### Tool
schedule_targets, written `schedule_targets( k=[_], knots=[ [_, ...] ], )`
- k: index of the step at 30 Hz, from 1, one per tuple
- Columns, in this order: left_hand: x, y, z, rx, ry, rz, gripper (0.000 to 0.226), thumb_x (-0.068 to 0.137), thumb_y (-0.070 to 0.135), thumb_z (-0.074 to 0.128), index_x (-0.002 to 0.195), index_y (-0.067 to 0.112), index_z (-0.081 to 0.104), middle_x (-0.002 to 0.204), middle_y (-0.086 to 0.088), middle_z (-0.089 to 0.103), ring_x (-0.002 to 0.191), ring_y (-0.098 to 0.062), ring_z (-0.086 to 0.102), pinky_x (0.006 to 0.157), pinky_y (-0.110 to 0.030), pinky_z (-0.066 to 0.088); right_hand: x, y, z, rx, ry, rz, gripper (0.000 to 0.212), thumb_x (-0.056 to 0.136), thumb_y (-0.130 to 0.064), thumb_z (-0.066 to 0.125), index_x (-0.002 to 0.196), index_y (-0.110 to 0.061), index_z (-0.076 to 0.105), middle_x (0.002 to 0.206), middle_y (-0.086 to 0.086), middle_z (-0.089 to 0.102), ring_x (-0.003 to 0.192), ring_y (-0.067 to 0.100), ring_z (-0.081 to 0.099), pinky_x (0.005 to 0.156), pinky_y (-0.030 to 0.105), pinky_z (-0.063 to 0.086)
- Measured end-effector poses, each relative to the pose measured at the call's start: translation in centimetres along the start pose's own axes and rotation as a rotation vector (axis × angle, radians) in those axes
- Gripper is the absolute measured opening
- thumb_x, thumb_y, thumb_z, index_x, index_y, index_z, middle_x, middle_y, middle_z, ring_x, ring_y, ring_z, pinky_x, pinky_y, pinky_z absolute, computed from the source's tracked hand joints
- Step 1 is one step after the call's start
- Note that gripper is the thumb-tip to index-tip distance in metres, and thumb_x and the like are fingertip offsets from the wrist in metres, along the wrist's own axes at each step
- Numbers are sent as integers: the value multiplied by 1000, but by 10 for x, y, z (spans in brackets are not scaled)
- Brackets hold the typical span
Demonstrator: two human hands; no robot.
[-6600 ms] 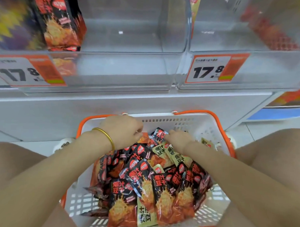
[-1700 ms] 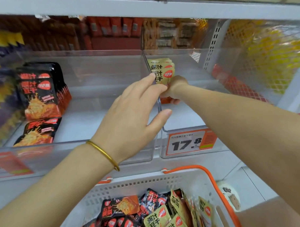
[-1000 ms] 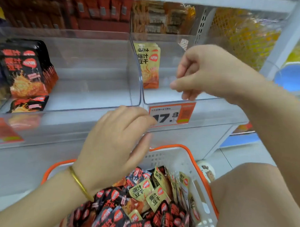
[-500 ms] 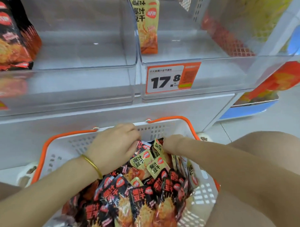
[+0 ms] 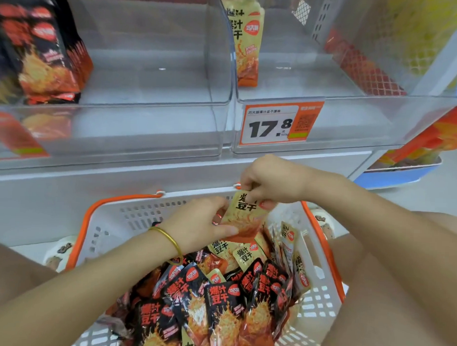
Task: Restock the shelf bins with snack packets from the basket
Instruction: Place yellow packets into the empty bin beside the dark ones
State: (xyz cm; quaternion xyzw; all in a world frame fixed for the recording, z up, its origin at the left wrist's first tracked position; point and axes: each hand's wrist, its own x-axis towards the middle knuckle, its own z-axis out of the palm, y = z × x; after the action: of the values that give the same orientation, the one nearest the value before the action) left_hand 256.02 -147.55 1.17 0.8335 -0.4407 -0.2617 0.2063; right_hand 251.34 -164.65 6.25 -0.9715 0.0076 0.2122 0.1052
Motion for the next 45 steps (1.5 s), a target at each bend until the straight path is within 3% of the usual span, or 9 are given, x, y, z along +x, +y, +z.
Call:
schedule_targets(
  k=[4,11,18,22,25,28,32,38,45],
  knots=[
    [-5,6,-14,-113,142,-12,13,83,25,69,86,17,60,77,7,61,75,-11,58,73,-28,48,-22,-11,-12,294,93,-12,15,87,-18,67,90,-3,68,62,1,67,51,10,62,44,14,42],
    [-25,40,-81,-457,318,87,12,82,5,67,76,13,62,73,0,68,56,4,57,53,-14,45,-72,-1,-42,812,323,15,26,75,-31,70,91,-11,70,55,-9,62,44,8,47,41,16,33],
    [-11,75,-133,-441,634,175,6,86,14,65,83,15,60,70,4,63,54,2,53,47,-11,41,-71,-15,-93,1054,523,-47,12,60,-26,70,58,-16,63,48,-6,58,37,4,43,37,15,28],
    [6,77,-153,-99,821,167,22,89,23,61,109,14,60,104,3,59,93,-8,55,75,-11,36,-49,18,-143,976,734,159,12,77,-21,74,72,-17,64,51,-8,63,41,1,48,39,13,29],
    [23,75,-158,106,757,151,41,92,28,57,128,9,52,131,-6,51,122,-19,45,96,-18,27,-11,40,-161,905,633,326,10,82,-15,72,85,-18,63,65,-6,69,57,7,58,49,18,42],
    [36,73,-157,189,699,170,49,93,33,52,135,8,45,140,-8,45,131,-22,38,105,-25,25,34,54,-161,921,503,466,24,81,-7,72,101,-7,59,100,10,68,85,22,66,71,33,57],
    [40,71,-157,232,703,173,62,82,44,39,134,12,46,140,-4,46,131,-21,39,105,-31,30,81,62,-152,845,442,521,43,81,-12,73,119,1,57,112,16,67,98,27,67,85,39,56],
    [41,68,-158,228,711,204,60,81,44,39,132,14,47,139,0,46,129,-16,38,102,-26,30,107,62,-152,535,529,560,26,83,-35,71,91,-11,64,88,5,73,57,11,68,70,27,57],
    [43,65,-155,174,728,230,59,83,43,41,133,12,46,141,-2,45,130,-17,38,104,-32,37,110,69,-144,549,531,527,31,84,-28,70,70,-11,49,92,11,71,64,20,63,85,30,55]
  ],
)
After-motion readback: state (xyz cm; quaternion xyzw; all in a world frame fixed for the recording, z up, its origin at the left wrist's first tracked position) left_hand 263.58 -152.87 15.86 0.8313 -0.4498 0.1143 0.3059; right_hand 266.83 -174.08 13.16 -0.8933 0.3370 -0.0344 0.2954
